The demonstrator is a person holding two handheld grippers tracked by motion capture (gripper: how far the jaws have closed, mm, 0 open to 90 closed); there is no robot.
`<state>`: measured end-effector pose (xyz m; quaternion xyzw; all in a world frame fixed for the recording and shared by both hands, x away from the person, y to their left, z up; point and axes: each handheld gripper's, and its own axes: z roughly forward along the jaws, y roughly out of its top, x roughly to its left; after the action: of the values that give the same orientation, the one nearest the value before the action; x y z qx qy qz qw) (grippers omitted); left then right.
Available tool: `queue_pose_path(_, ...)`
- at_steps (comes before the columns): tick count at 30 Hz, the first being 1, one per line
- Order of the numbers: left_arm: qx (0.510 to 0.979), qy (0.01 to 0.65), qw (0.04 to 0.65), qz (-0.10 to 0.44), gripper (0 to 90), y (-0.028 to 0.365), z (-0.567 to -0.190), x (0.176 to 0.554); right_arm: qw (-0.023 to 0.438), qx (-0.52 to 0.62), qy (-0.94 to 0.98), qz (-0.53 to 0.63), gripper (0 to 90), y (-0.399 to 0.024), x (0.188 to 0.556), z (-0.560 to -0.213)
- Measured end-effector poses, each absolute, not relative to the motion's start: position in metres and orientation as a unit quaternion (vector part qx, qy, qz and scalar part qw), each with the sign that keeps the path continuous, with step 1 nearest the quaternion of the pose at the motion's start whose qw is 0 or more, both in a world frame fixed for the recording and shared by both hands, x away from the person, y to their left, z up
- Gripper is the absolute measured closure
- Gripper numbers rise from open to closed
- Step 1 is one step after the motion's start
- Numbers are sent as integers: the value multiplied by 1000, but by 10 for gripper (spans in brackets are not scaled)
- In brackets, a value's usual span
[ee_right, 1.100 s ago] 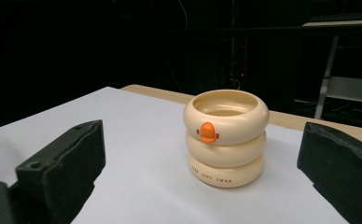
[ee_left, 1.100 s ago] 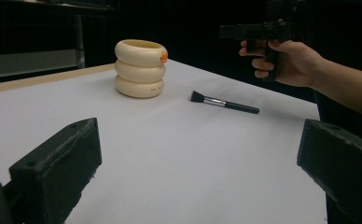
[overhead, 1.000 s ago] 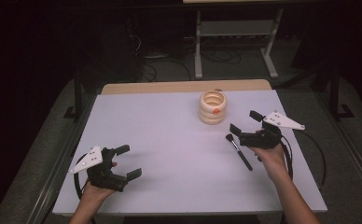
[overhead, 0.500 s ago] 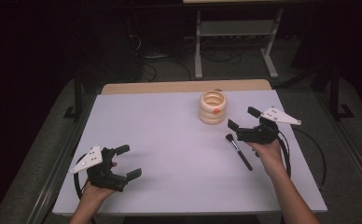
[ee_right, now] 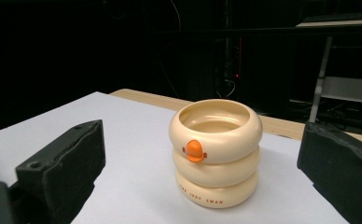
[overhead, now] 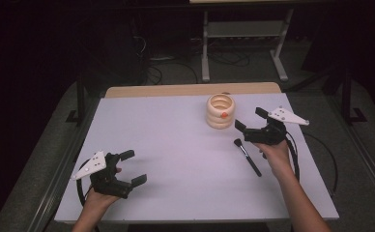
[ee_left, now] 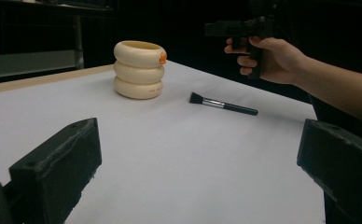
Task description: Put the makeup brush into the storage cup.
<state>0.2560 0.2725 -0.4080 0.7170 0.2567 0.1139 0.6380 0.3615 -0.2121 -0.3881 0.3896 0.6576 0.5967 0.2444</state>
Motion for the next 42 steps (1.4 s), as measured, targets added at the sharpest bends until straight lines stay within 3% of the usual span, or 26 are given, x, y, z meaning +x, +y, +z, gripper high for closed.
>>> queue_pose_path(25, 715, 259, 640, 110, 0, 270, -409, 257, 247, 396, 652, 597, 4, -202, 387, -386)
queue_pose_path(42, 716, 257, 639, 111, 0, 271, -409, 256, 247, 411, 706, 522, 4, -197, 387, -378)
